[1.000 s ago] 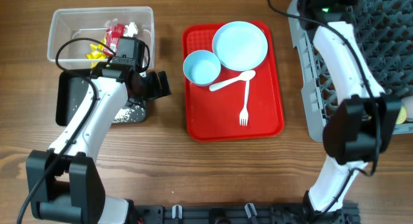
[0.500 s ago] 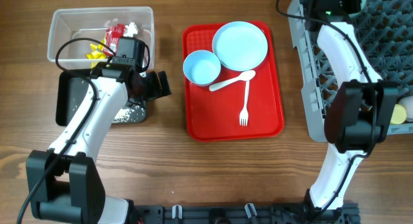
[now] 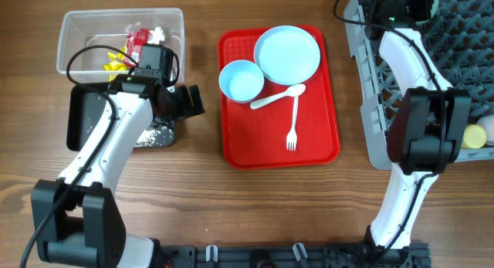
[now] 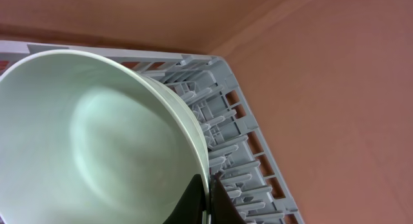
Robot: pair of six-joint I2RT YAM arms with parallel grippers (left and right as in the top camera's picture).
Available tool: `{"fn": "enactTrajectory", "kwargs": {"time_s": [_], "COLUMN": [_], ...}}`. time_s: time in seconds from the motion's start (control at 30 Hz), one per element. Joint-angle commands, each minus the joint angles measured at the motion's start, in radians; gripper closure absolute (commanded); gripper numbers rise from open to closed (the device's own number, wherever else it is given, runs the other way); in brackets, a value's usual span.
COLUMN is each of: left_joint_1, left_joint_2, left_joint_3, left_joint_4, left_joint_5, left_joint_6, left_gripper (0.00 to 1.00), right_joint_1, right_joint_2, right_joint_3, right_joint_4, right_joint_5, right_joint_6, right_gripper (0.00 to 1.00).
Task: Sort waste into correct bins and load items into the dishwasher rack
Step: 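Carry the green bowl into the grey rack and release it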
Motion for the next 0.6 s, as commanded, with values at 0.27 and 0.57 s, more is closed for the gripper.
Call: {"fn": "enactTrajectory", "kwargs": {"time_s": [0.27,0.57], "left_joint_1": [-0.003,-0.003], "left_joint_2": [0.002,0.002], "left_joint_3": [-0.005,-0.005], "left_joint_4": [0.0,0.0], "left_joint_5": [0.011,0.011], "left_joint_6": [-0.013,-0.013], "left_gripper": [0.0,0.0], "right_joint_1": [0.069,0.088], "right_joint_2": [0.037,0.055], "right_joint_3": [-0.01,-0.01], "right_joint_4": [-0.096,-0.203], "right_joint_5": [-0.024,0.001], "right_joint_6": [0.051,0.079], "right_gripper": [0.95,0.46]}}
